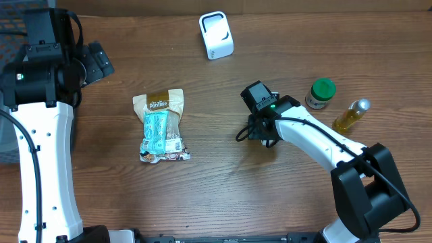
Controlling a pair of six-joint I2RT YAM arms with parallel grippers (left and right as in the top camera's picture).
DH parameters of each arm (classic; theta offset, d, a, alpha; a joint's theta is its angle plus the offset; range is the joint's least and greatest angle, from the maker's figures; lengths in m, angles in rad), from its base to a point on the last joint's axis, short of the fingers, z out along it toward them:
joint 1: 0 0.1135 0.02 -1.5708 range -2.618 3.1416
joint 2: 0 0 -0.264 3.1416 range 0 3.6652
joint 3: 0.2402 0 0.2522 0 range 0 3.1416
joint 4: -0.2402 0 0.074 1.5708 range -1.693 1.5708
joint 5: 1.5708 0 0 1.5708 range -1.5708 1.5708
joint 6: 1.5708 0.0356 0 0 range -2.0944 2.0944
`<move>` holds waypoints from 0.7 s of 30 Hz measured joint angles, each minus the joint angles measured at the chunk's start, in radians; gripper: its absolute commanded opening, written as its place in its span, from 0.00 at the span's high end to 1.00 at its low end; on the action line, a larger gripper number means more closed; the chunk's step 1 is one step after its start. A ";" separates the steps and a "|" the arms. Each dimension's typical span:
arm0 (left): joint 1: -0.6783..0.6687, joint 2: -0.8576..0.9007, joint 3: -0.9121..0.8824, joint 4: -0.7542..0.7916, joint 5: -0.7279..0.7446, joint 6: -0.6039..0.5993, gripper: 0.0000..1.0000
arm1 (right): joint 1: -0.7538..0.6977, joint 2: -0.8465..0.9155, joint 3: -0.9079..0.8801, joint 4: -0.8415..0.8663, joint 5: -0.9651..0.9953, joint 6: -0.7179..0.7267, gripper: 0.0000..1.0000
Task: Scan the item barcode
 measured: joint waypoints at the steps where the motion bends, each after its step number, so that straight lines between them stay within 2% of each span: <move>1: 0.000 0.000 0.000 0.000 0.000 0.000 0.00 | 0.000 0.000 0.005 -0.019 -0.007 -0.008 0.28; 5: 0.000 0.000 0.000 0.000 0.000 0.000 0.00 | -0.009 0.000 0.074 -0.095 -0.021 -0.023 0.25; 9: 0.000 0.000 0.000 0.000 0.000 0.000 0.00 | -0.057 0.000 0.144 -0.105 -0.073 -0.024 0.30; 12: 0.000 0.000 0.000 0.000 0.000 0.000 0.01 | -0.087 0.000 0.144 -0.120 -0.081 -0.027 0.46; 16: 0.000 0.000 0.000 0.000 0.000 0.000 0.00 | -0.140 0.000 0.144 -0.134 -0.048 -0.023 0.88; 21: 0.000 0.000 0.000 0.000 0.000 0.000 0.01 | -0.234 0.000 0.142 -0.171 -0.029 -0.025 0.96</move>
